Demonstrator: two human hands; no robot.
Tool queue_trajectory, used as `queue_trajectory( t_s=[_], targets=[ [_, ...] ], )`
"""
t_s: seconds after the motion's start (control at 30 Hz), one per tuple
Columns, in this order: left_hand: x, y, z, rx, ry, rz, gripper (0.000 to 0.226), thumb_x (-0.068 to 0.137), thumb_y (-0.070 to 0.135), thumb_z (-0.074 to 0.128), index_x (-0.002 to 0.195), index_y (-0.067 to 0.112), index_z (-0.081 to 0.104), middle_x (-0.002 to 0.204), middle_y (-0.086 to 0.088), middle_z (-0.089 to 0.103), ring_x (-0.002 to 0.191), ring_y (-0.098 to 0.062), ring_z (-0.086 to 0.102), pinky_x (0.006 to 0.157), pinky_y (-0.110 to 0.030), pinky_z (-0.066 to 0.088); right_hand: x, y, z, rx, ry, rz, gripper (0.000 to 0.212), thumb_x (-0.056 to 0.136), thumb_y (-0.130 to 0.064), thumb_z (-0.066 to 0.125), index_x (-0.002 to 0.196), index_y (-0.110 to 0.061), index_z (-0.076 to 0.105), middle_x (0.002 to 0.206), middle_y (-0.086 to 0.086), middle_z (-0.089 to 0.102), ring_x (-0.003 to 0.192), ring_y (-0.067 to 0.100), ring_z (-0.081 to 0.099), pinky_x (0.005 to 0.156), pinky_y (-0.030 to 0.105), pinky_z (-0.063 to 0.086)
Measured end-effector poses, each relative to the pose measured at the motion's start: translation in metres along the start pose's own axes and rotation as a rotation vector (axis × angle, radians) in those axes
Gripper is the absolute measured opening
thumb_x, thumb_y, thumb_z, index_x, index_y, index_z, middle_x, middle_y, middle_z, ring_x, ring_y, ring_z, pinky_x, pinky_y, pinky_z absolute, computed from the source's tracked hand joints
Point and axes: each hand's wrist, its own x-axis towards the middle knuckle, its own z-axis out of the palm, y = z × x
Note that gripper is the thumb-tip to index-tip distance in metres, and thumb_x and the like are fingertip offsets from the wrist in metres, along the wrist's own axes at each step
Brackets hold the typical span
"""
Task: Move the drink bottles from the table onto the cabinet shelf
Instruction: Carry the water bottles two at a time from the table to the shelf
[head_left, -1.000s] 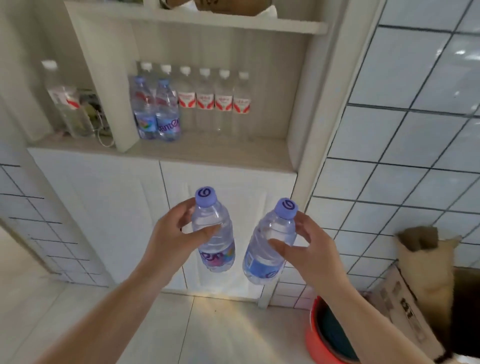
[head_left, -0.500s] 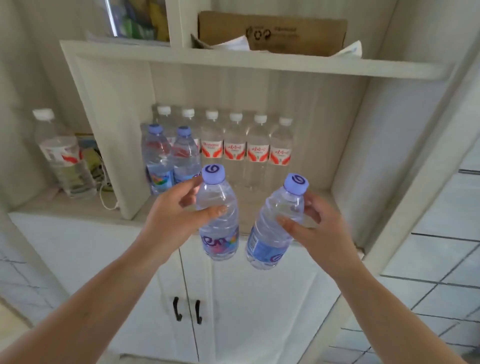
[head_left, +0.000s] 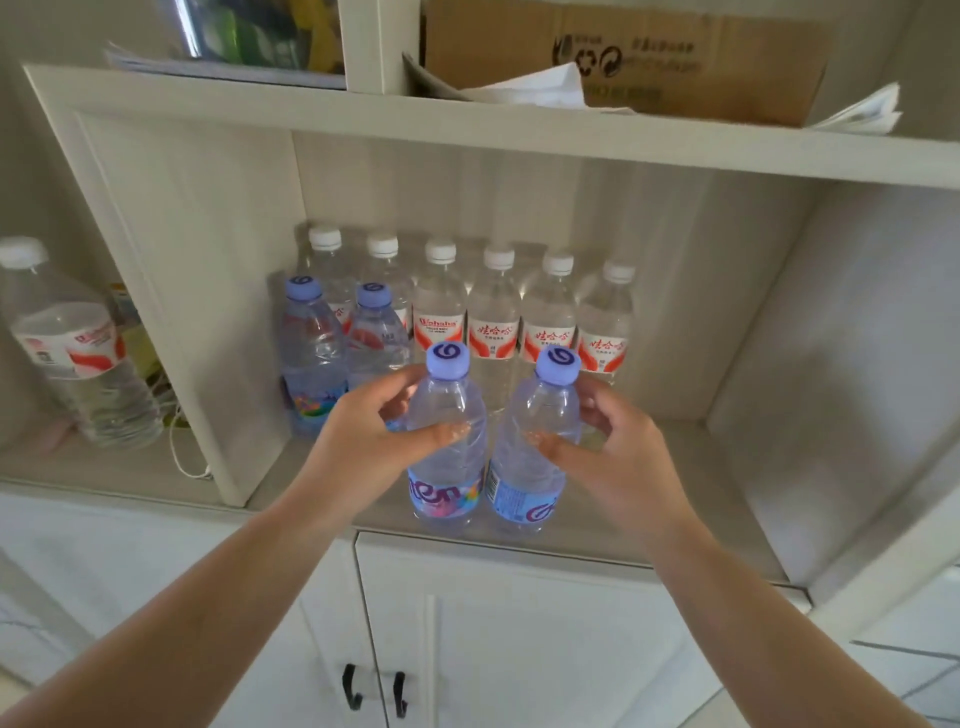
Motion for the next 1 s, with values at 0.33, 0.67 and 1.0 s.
queue_trajectory(
  t_s=[0.33,0.67,1.0],
  targets=[
    [0.016,-0.011,0.011,0.028,0.043,-0.009,0.072,0.056,0.056,0.075,0.125,0.041,0.059,0.106,-0.002,0.071,0.101,-0.02,0.066,0.093,-0.046,0.053,0.02,0.012,0.007,-0.015,-0.079,-0.007,0.046,0.073,-0.028,0.075,0.112,-0.041,0.056,0.112,-0.02,0.064,0.103,-0.007,0.057,0.079,0.01,0.044],
    [-0.023,-0.031,0.038,-0.232,0.228,-0.055,0.061,0.079,0.007,0.074,0.135,0.02,0.052,0.125,0.007,0.064,0.12,-0.009,0.058,0.092,-0.019,0.049,-0.004,0.062,0.021,0.149,-0.146,0.054,0.077,0.072,-0.016,0.077,0.135,-0.038,0.038,0.129,-0.012,0.057,0.119,0.004,0.054,0.088,0.034,0.053],
    [-0.062,-0.047,0.079,-0.199,0.295,-0.086,0.057,0.085,0.002,0.063,0.138,0.017,0.049,0.133,-0.008,0.057,0.121,-0.016,0.056,0.083,-0.01,0.048,-0.009,0.078,0.031,0.158,-0.128,0.059,0.065,0.073,-0.005,0.074,0.128,-0.025,0.044,0.125,-0.01,0.054,0.118,0.001,0.052,0.078,0.01,0.049]
  ],
)
